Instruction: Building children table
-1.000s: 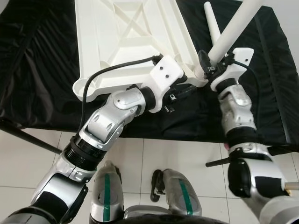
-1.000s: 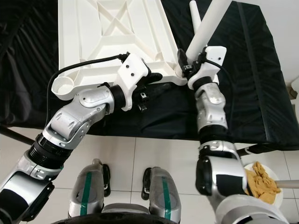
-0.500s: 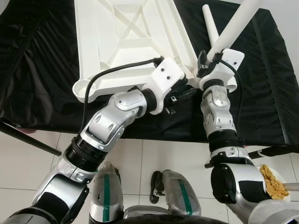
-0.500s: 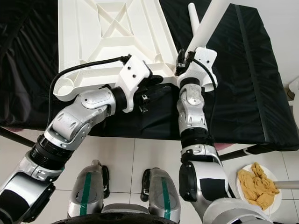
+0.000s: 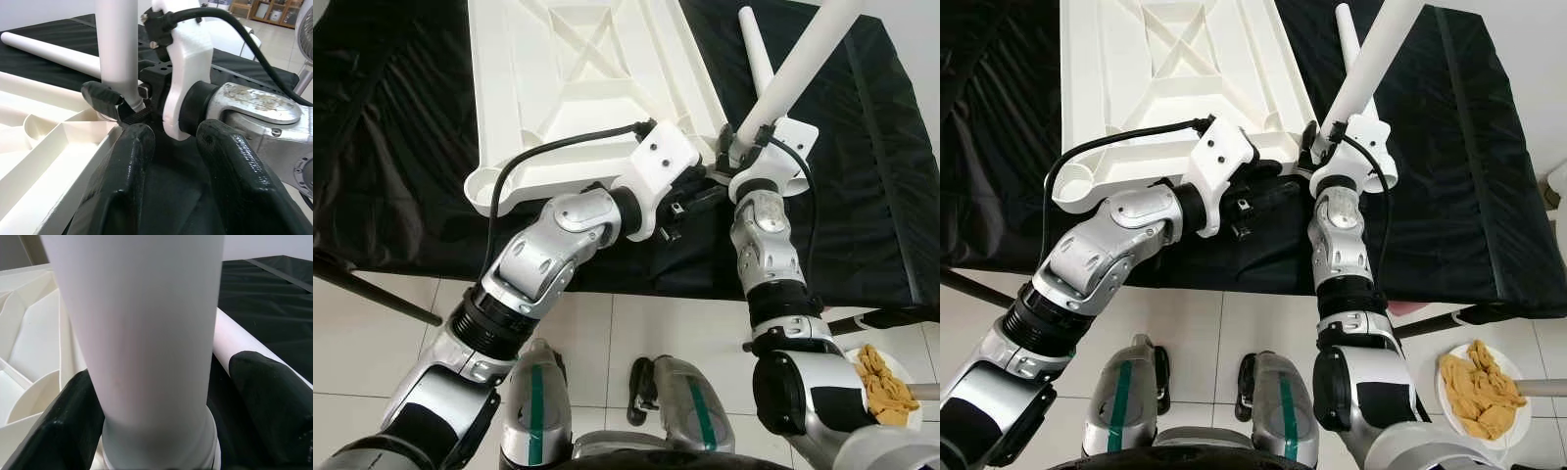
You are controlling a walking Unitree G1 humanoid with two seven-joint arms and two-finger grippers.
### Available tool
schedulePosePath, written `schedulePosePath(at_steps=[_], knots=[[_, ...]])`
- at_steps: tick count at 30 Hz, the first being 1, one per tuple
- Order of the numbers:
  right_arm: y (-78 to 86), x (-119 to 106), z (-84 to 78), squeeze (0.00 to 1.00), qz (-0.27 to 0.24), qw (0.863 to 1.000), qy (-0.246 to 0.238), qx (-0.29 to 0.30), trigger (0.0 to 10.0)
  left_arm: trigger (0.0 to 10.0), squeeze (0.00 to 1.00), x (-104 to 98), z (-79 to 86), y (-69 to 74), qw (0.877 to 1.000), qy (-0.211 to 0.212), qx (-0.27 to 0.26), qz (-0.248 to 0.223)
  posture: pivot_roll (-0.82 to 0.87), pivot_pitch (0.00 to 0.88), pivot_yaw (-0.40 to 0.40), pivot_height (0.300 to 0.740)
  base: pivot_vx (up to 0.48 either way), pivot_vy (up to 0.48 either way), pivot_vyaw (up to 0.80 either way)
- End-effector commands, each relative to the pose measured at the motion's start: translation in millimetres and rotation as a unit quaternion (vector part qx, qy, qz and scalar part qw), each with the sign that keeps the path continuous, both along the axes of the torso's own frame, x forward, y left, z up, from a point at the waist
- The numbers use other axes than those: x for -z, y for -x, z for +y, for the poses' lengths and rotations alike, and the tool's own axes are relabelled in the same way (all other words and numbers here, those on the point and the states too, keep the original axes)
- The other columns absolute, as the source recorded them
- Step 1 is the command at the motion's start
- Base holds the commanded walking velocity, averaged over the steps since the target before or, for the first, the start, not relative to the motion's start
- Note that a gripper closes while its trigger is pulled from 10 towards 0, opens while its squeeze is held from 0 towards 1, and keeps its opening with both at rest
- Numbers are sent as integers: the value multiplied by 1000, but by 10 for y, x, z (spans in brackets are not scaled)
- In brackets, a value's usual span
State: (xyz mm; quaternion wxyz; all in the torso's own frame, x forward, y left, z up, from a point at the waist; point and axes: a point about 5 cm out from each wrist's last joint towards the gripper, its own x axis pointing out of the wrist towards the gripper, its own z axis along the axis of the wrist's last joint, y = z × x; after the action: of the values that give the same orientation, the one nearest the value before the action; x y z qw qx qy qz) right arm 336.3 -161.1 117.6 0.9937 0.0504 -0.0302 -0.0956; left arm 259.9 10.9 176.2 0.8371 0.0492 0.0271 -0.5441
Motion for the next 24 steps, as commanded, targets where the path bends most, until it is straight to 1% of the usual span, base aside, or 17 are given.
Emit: schedulePosePath(at_steps=[1,3,5,7,8,9,10,11,12,13,14,18,21,22,23,24], knots=[[36,12,-17,1000,-1,1000,10,0,10000,10000,0,12,-13,33,1000,-5,21,5,49,0,-83,740,0,0,0],[45,14,-19,1000,-2,1000,11,-1,10000,10000,0,13,-11,31,1000,-4,20,5,49,0,-83,740,0,0,0],[81,-2,4,1000,-13,999,21,-23,10000,10000,0,15,-5,28,1000,-4,16,5,47,0,-81,740,0,0,0],[87,-5,10,1000,-14,999,26,-28,10000,10000,0,16,-3,26,1000,-4,15,5,47,0,-81,740,0,0,0],[110,-23,13,835,-24,999,37,-32,10000,10000,0,22,0,25,1000,-4,14,4,45,3,-79,740,0,0,0],[110,-23,13,835,-24,999,37,-32,10000,10000,0,22,0,25,1000,-4,14,4,45,3,-79,740,0,0,0],[172,-58,5,0,-45,997,44,-36,10000,10000,0,30,5,31,1000,-6,14,4,44,7,-77,740,0,0,0],[214,-74,-2,0,-57,997,45,-39,10000,10000,0,31,7,32,1000,-6,14,4,43,12,-78,740,0,0,0],[214,-74,-2,0,-57,997,45,-39,10000,10000,0,31,7,32,1000,-6,14,4,43,12,-78,740,0,0,0],[275,-94,-15,0,-72,995,45,-43,10000,10000,0,28,8,32,1000,-6,14,4,41,18,-76,740,0,0,0],[275,-94,-15,0,-72,995,45,-43,10000,10000,0,28,8,32,1000,-6,14,4,41,18,-76,740,0,0,0],[365,-119,-26,0,-92,993,49,-45,10000,10000,0,25,12,29,1000,-6,14,3,39,21,-75,740,0,0,0],[386,-117,-29,0,-92,993,51,-44,10000,10000,0,24,13,29,1000,-6,13,3,36,25,-74,740,0,0,0],[420,-112,-37,0,-91,993,53,-43,9843,10000,0,22,14,28,1000,-6,13,3,34,28,-72,740,0,0,0],[460,-103,-54,0,-88,994,55,-38,4235,10000,0,19,15,28,1000,-6,14,3,32,30,-72,740,0,0,0],[460,-103,-54,0,-88,994,55,-38,4235,10000,0,19,15,28,1000,-6,14,3,32,30,-72,740,0,0,0]])
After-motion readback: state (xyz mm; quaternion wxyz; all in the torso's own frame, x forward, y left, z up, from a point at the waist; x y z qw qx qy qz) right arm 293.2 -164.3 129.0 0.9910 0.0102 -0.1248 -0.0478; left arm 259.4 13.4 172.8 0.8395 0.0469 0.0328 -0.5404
